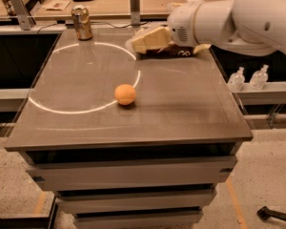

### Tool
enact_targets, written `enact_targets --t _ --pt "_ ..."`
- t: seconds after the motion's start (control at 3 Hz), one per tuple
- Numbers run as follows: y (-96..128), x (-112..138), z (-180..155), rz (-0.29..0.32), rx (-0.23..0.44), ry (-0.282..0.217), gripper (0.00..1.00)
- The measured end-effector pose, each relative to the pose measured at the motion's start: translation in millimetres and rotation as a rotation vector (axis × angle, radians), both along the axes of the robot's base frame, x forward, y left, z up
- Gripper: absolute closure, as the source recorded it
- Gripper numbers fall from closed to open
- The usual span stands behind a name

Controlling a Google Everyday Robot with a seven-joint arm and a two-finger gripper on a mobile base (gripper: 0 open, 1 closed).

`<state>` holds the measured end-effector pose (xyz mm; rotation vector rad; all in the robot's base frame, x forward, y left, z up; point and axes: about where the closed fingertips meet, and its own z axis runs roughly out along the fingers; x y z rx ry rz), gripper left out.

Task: Move orange can near orange

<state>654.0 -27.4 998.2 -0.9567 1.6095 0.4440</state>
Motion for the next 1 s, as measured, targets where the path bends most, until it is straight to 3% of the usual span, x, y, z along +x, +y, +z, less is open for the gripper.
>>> enact_targets --t 0.67,1.0 --pt "68 59 -6 0.029 -0.063 -0.028 0.00" --pt "102 78 -11 0.094 -0.120 -0.027 0.00"
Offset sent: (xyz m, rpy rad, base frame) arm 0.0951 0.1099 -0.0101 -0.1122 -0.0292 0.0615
